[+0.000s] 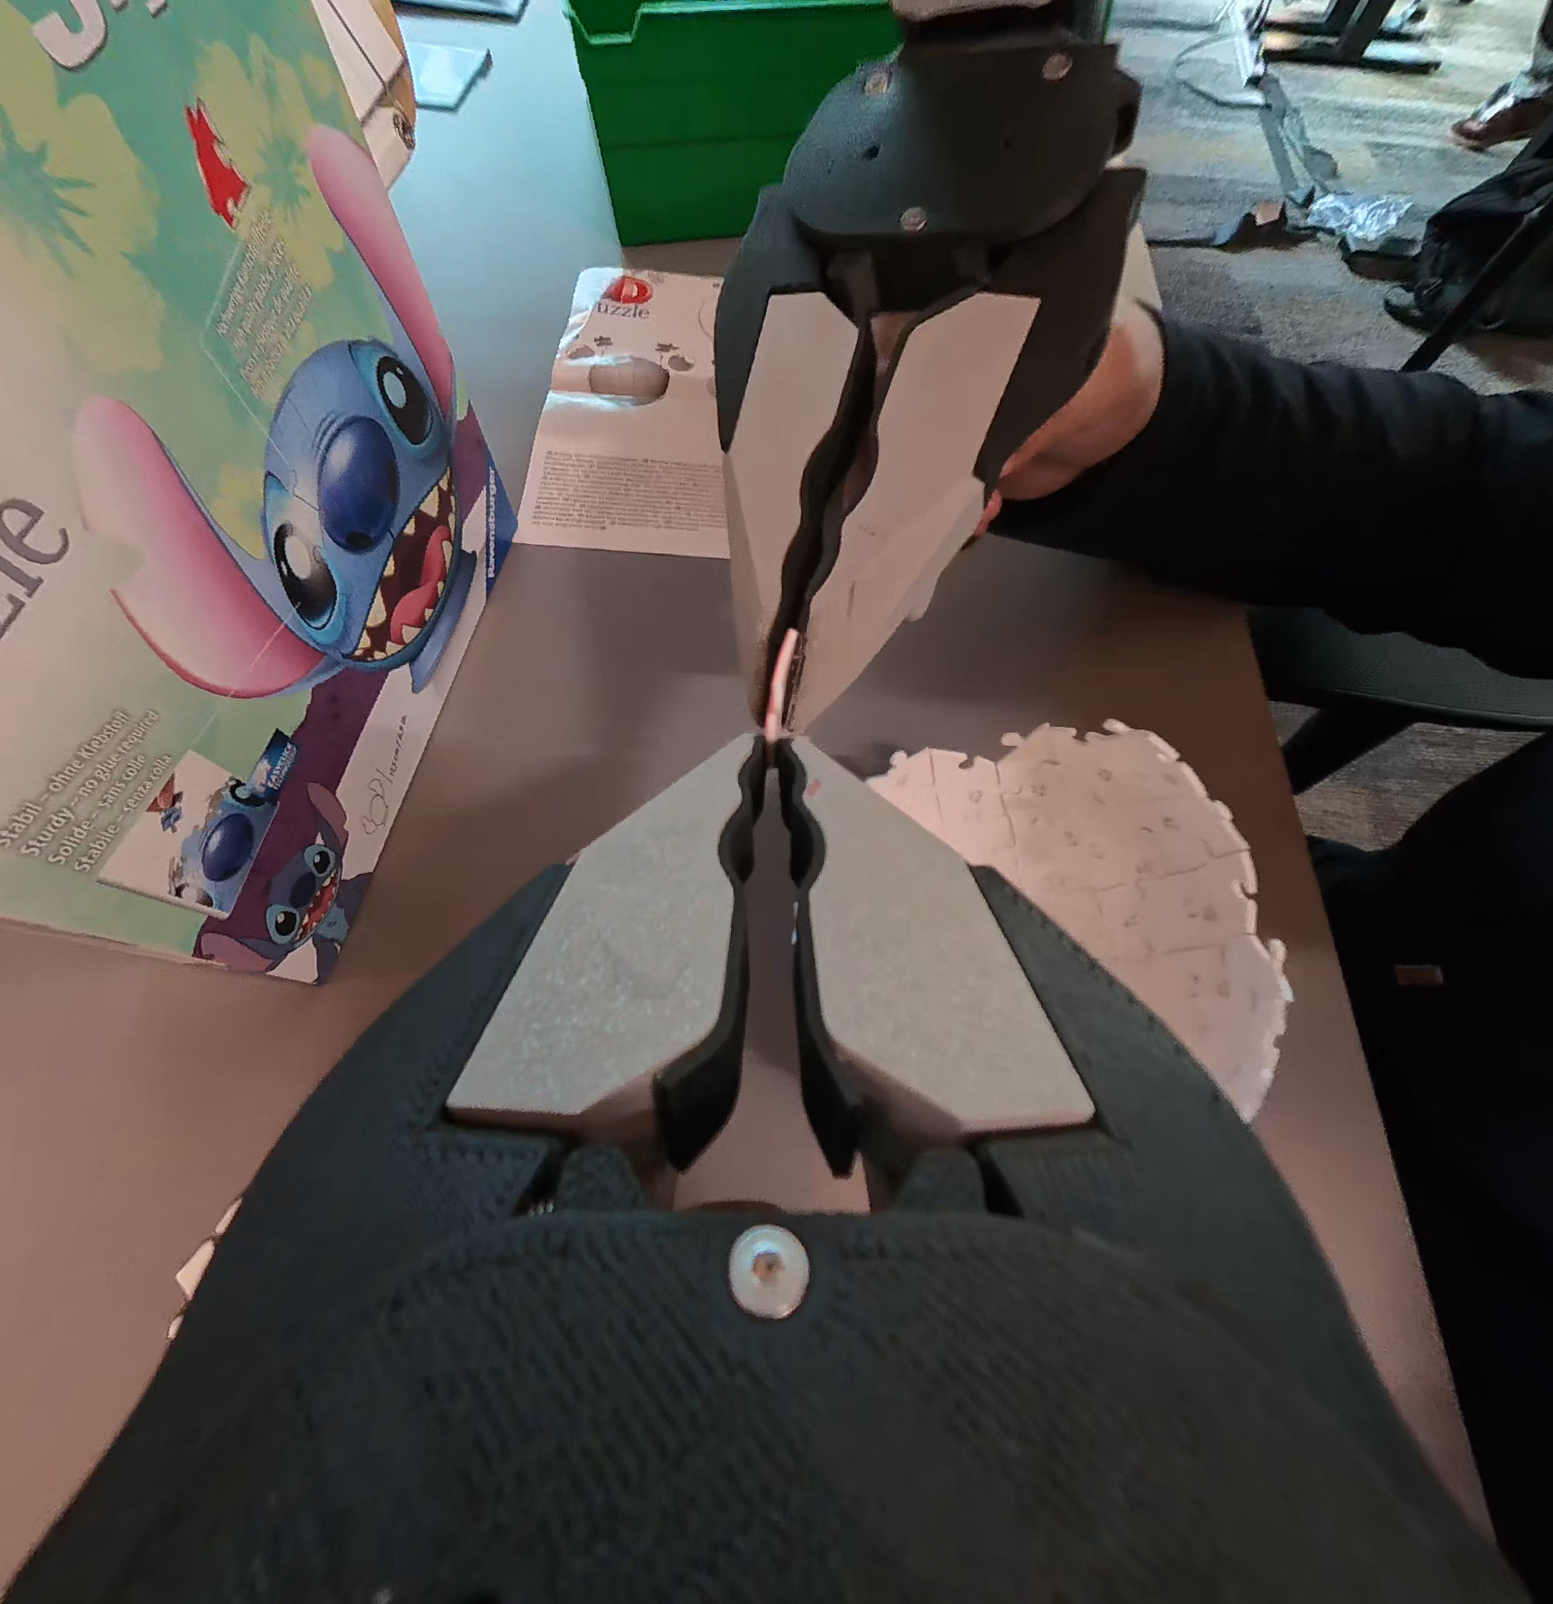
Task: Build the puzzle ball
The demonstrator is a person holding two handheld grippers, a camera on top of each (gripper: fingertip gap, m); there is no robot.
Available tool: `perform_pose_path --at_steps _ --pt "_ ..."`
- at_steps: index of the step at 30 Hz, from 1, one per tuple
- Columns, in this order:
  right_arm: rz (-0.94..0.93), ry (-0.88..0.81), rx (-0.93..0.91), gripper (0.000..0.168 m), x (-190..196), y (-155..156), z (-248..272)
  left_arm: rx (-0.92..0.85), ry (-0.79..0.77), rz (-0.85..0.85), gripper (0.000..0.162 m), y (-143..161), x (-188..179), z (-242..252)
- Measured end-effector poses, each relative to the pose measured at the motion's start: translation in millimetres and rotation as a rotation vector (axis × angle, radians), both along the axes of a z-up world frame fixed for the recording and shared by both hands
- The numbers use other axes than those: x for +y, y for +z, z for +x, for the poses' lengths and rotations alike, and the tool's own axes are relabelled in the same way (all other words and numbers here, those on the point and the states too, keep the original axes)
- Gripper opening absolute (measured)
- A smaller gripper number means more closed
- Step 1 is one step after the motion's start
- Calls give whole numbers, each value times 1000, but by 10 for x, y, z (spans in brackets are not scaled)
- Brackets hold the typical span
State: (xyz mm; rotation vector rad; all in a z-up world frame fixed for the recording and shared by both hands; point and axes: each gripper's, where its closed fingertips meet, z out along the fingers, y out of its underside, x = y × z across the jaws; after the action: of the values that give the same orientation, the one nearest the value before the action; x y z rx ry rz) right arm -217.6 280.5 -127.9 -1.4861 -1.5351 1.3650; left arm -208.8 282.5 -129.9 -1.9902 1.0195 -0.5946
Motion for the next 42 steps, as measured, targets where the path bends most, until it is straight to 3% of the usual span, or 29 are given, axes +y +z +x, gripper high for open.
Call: perform_pose_path --at_steps 4,10,29,35,42 --pt "63 -10 -82 0 2 -148 -5 92 2 -22 10 -92 -39 -62" --pt "90 8 -92 0 -31 -156 14 79 5 14 0 -21 -32 -49" --pt "127 28 -112 0 -66 -164 69 121 -37 -41 0 -160 -106 -32" --pt "193 -22 -112 0 -32 -160 116 118 -27 -75 19 -170 -109 -89" --pt "225 -77 -14 0 -90 -77 204 253 -58 -75 22 -395 -145 -43"
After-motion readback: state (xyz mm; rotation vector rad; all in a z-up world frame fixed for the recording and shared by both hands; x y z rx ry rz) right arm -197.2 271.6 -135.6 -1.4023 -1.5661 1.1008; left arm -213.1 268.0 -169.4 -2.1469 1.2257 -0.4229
